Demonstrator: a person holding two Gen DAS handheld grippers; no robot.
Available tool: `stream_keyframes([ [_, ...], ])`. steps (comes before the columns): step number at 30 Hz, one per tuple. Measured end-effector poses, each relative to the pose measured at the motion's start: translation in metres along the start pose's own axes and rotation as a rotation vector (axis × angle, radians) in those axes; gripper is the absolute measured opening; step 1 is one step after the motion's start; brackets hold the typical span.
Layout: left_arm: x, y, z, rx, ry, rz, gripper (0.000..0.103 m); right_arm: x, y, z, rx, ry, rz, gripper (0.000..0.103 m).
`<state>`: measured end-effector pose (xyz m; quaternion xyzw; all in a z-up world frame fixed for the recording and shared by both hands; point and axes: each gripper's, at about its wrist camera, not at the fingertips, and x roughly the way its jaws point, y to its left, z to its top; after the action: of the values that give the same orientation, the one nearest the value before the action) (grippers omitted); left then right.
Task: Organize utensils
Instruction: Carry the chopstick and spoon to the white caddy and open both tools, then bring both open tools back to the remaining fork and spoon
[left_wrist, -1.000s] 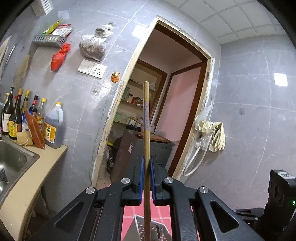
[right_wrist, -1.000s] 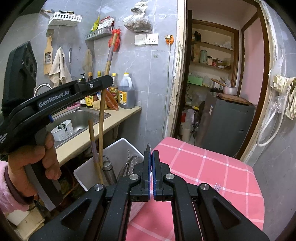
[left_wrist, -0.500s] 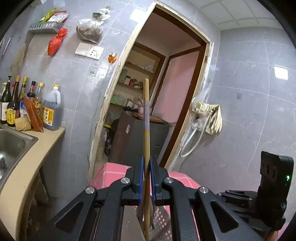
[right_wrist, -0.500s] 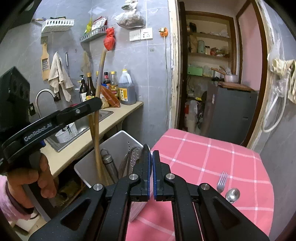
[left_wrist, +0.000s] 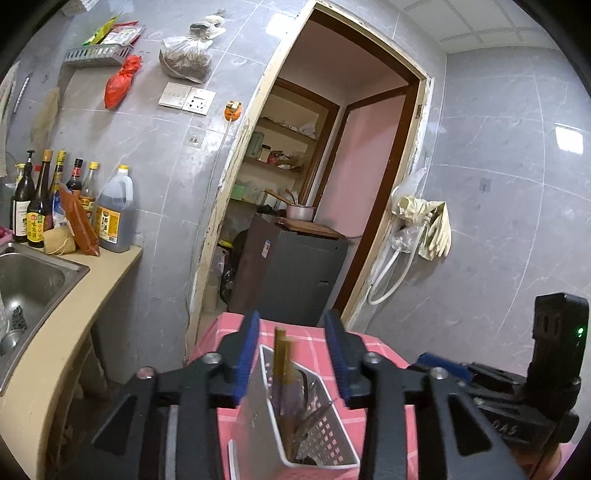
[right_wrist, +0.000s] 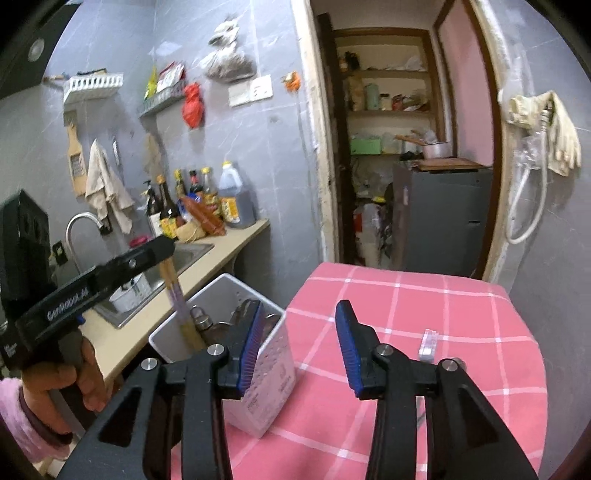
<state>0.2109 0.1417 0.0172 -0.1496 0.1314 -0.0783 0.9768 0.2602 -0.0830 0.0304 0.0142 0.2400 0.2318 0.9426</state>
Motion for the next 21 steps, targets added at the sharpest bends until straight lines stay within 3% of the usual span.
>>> stream_keyframes([
  [3, -0.003, -0.010, -0.001, 0.014, 0.005, 0.020, 0.056, -0.015, -0.012, -0.001, 0.030, -0.035, -0.039, 0.042],
  [4, -0.004, -0.013, -0.001, 0.020, 0.005, 0.031, 0.066, -0.019, -0.016, -0.001, 0.038, -0.044, -0.050, 0.048],
  [10, -0.008, -0.039, -0.006, 0.093, 0.002, 0.099, 0.099, -0.048, -0.052, -0.005, 0.108, -0.110, -0.137, 0.073],
  [16, -0.008, -0.073, -0.011, 0.162, -0.003, 0.128, 0.102, -0.074, -0.086, -0.010, 0.149, -0.161, -0.212, 0.091],
  [21, 0.000, -0.103, -0.014, 0.184, 0.004, 0.094, 0.102, -0.092, -0.117, -0.013, 0.152, -0.179, -0.263, 0.093],
])
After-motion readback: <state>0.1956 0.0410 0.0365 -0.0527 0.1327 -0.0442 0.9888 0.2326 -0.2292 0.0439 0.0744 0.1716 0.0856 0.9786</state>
